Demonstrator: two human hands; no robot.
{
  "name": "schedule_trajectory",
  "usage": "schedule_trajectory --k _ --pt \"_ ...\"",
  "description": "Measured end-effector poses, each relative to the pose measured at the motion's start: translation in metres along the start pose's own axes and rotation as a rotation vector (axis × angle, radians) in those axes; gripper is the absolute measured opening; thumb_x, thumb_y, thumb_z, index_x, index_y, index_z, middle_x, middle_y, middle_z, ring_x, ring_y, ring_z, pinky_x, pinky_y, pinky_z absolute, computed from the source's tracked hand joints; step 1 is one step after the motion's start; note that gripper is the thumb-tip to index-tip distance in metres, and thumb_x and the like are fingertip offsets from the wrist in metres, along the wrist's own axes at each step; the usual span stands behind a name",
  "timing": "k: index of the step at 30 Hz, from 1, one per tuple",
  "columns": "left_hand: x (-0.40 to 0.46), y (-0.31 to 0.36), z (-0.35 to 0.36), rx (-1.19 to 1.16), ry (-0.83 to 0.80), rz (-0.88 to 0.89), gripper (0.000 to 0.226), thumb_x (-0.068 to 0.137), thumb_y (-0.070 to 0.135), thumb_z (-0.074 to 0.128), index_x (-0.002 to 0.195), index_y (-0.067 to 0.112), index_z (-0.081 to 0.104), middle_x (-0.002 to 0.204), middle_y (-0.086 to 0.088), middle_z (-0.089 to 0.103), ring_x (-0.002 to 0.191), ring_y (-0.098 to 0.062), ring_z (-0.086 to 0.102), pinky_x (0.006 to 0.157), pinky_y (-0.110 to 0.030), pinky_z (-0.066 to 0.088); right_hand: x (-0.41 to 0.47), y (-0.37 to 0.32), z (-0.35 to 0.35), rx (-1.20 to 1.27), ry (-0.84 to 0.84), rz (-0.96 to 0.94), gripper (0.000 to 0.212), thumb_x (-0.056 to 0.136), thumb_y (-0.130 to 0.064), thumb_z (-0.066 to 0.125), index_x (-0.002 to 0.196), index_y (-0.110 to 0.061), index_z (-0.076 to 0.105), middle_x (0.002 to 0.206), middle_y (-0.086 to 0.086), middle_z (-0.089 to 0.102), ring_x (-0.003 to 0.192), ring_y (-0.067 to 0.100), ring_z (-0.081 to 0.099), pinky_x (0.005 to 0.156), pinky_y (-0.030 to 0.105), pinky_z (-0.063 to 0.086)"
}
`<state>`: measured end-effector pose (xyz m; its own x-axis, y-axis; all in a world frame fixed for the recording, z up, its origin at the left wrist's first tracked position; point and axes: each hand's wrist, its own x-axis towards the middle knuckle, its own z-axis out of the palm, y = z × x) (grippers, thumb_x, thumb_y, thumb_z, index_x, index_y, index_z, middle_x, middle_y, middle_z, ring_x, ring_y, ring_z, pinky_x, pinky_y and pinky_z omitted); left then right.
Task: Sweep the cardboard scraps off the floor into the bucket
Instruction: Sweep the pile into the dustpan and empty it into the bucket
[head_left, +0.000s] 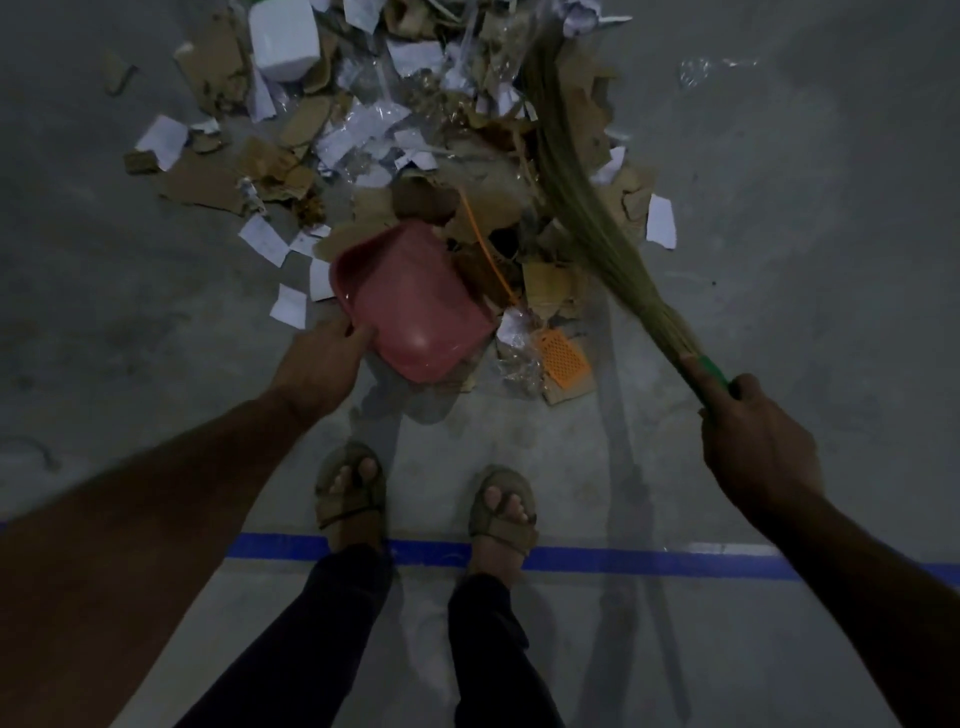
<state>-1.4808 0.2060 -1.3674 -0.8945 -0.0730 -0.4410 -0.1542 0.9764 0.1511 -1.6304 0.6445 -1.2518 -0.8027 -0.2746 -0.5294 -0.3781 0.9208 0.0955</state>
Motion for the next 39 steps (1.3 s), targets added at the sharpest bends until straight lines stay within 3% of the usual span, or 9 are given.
schedule_trajectory --k 7,11,14,17,22,26,29,33,39 --pt "0.034 0.004 0.007 -0.038 0.052 0.082 0.027 0.086 -0.003 0.06 0.113 0.002 0.061 0.095 -0.026 0.061 0.083 -0.039 0.059 0.066 -0.042 0.045 0.025 -0.008 0.004 -0.023 -0.12 -0.166 0.068 0.101 -0.03 0.047 0.154 -0.046 0.009 0.102 0.001 0.048 0.059 0.011 0.044 0.042 0.026 0.035" --pt "0.022 0.01 0.026 -0.123 0.037 0.11 0.015 0.099 0.014 0.051 0.115 0.013 0.051 0.096 -0.012 0.051 0.083 -0.03 0.053 0.068 -0.04 0.045 0.004 -0.008 0.013 0.055 -0.124 -0.206 0.072 0.098 -0.032 0.052 0.155 -0.047 0.011 0.1 -0.002 0.048 0.06 0.012 0.045 0.042 0.024 0.029" --pt "0.014 0.02 0.035 -0.252 0.033 -0.057 0.026 0.104 0.032 0.046 0.127 0.021 0.052 0.104 -0.006 0.056 0.09 -0.026 0.057 0.074 -0.038 0.048 -0.019 -0.011 0.019 0.13 -0.101 -0.238 0.076 0.094 -0.03 0.059 0.155 -0.046 0.016 0.097 -0.004 0.05 0.059 0.013 0.047 0.041 0.022 0.028" --pt "0.004 0.029 0.052 -0.2 0.082 0.011 0.035 0.103 0.021 0.048 0.138 0.018 0.047 0.106 -0.014 0.053 0.09 -0.033 0.054 0.072 -0.04 0.046 -0.042 -0.017 0.023 0.195 -0.076 -0.288 0.076 0.092 -0.03 0.061 0.155 -0.044 0.02 0.095 -0.005 0.05 0.059 0.014 0.048 0.041 0.022 0.03" --pt "-0.013 0.04 0.065 -0.255 0.11 -0.016 0.037 0.109 0.021 0.038 0.146 0.023 0.044 0.108 -0.006 0.051 0.088 -0.022 0.048 0.072 -0.035 0.042 -0.079 -0.022 0.032 0.257 -0.104 -0.252 0.08 0.091 -0.03 0.064 0.155 -0.044 0.018 0.097 -0.007 0.049 0.06 0.009 0.046 0.041 0.022 0.037" --pt "-0.035 0.047 0.06 -0.262 0.154 -0.024 0.047 0.102 0.012 0.042 0.149 0.018 0.042 0.111 -0.01 0.05 0.091 -0.027 0.048 0.072 -0.036 0.037 -0.11 -0.026 0.033 0.303 -0.156 -0.229 0.084 0.09 -0.029 0.066 0.155 -0.046 0.015 0.099 -0.011 0.045 0.058 0.007 0.049 0.042 0.024 0.041" --pt "-0.046 0.048 0.055 -0.284 0.184 -0.063 0.056 0.093 0.009 0.045 0.148 0.015 0.043 0.111 -0.013 0.052 0.091 -0.03 0.05 0.074 -0.041 0.039 -0.131 -0.028 0.029 0.317 -0.166 -0.189 0.086 0.088 -0.028 0.069 0.155 -0.045 0.018 0.097 -0.01 0.046 0.054 0.006 0.049 0.041 0.014 0.024" --pt "-0.062 0.05 0.04 -0.277 0.109 -0.141 0.094 0.067 -0.004 0.069 0.153 0.017 0.036 0.118 -0.013 0.049 0.099 -0.033 0.049 0.082 -0.044 0.041 -0.161 -0.029 0.015 0.348 -0.13 -0.212 0.089 0.081 -0.022 0.076 0.155 -0.039 0.027 0.094 -0.009 0.048 0.056 0.006 0.053 0.044 0.014 0.023" --pt "-0.094 0.07 -0.005 -0.299 0.202 -0.178 0.062 0.093 0.017 0.065 0.149 0.02 0.039 0.125 -0.011 0.051 0.108 -0.029 0.051 0.092 -0.04 0.044 -0.221 -0.032 -0.028 0.426 -0.054 -0.225 0.066 0.088 -0.03 0.059 0.149 -0.043 0.038 0.109 -0.017 0.056 0.075 0.002 0.06 0.061 0.009 0.034"
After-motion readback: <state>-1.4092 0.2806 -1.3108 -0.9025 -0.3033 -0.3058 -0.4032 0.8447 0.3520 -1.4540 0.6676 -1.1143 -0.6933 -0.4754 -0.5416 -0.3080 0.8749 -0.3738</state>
